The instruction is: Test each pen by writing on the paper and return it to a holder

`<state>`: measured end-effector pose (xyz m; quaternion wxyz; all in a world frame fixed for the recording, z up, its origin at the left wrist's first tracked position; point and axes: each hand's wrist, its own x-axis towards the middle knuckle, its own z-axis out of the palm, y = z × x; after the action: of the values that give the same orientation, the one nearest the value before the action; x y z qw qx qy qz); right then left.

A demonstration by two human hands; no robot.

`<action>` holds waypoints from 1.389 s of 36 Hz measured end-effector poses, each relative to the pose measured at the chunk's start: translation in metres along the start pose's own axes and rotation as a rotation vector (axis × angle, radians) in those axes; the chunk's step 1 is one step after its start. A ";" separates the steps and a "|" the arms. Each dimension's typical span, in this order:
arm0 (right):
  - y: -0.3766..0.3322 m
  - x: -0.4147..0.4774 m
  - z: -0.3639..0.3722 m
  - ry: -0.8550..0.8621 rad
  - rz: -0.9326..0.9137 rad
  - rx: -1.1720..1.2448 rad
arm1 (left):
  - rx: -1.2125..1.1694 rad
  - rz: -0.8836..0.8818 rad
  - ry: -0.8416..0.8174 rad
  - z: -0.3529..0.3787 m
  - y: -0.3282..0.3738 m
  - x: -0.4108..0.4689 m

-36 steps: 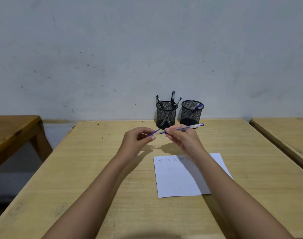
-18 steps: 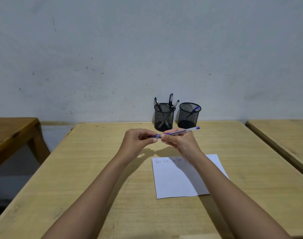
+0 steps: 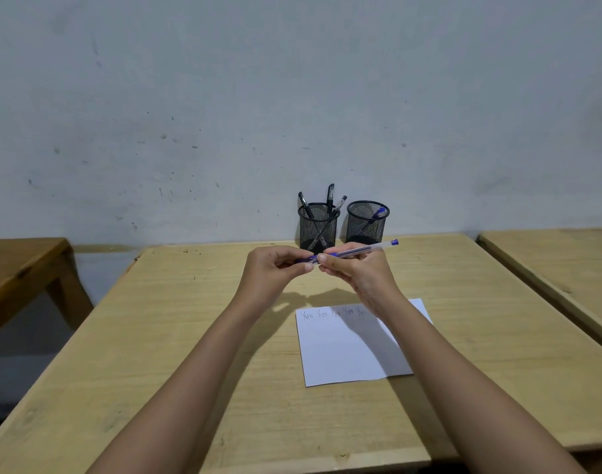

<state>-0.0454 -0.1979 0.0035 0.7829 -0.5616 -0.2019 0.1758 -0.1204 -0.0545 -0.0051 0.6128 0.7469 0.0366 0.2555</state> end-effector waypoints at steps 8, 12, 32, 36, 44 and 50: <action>-0.020 -0.004 -0.029 -0.076 0.016 0.024 | 0.114 0.019 -0.120 -0.003 0.010 0.010; -0.033 -0.003 -0.055 -0.055 -0.021 -0.126 | 0.183 -0.016 -0.185 -0.009 0.012 0.024; -0.042 0.068 -0.133 0.380 -0.243 -0.359 | 0.217 -0.039 -0.098 0.110 -0.035 0.103; -0.043 0.106 -0.135 0.502 -0.275 -0.287 | 0.254 -0.103 -0.075 0.122 -0.064 0.114; -0.023 0.167 -0.132 0.420 -0.181 -0.527 | 0.287 -0.059 0.002 0.140 -0.088 0.143; -0.015 0.182 -0.127 0.327 -0.112 -0.745 | 0.273 -0.040 0.010 0.140 -0.104 0.151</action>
<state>0.1764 -0.2136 0.0030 0.5560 -0.8154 -0.1549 -0.0440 0.0973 -0.0992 -0.0680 0.5102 0.8212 0.0888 0.2397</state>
